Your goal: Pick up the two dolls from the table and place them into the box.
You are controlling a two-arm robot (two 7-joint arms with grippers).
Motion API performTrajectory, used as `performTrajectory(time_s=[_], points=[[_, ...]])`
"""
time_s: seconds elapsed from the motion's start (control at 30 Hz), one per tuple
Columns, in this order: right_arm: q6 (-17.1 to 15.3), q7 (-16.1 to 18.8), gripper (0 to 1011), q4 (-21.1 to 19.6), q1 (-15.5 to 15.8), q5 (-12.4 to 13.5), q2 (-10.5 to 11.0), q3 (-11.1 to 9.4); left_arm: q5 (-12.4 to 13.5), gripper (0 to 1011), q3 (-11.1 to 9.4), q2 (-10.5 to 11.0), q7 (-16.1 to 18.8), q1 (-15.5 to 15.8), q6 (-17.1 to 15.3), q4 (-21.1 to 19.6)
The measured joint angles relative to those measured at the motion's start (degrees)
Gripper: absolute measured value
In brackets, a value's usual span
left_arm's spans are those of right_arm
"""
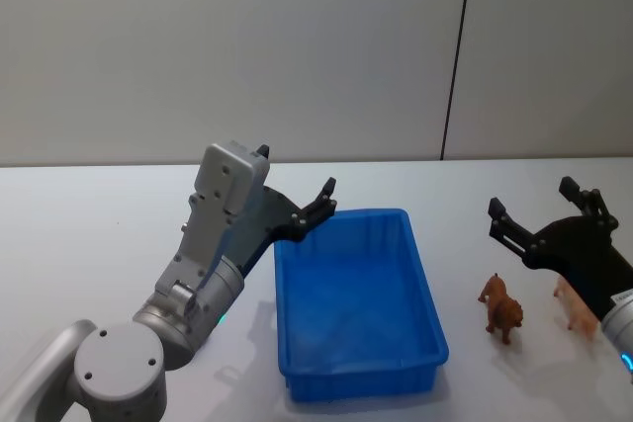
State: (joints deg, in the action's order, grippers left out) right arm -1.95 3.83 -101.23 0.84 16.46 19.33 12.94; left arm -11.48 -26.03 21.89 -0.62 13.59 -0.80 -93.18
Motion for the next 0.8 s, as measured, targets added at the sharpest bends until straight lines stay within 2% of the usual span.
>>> performTrajectory(time_s=[0.37,0.57,0.8], points=[[0.00,0.00,1001,0.00,0.00,0.00,0.00,0.00,-0.08,1001,0.01,0.14,-0.01,-0.30,-0.44,-0.34],[0.00,0.00,1001,0.00,0.00,0.00,0.00,0.00,-1.27,1001,0.17,1.20,0.55,-1.78,-2.73,-2.26],[0.00,0.00,1001,0.00,0.00,0.00,0.00,0.00,-3.76,1001,0.65,3.38,2.56,-4.48,-6.73,-5.46]])
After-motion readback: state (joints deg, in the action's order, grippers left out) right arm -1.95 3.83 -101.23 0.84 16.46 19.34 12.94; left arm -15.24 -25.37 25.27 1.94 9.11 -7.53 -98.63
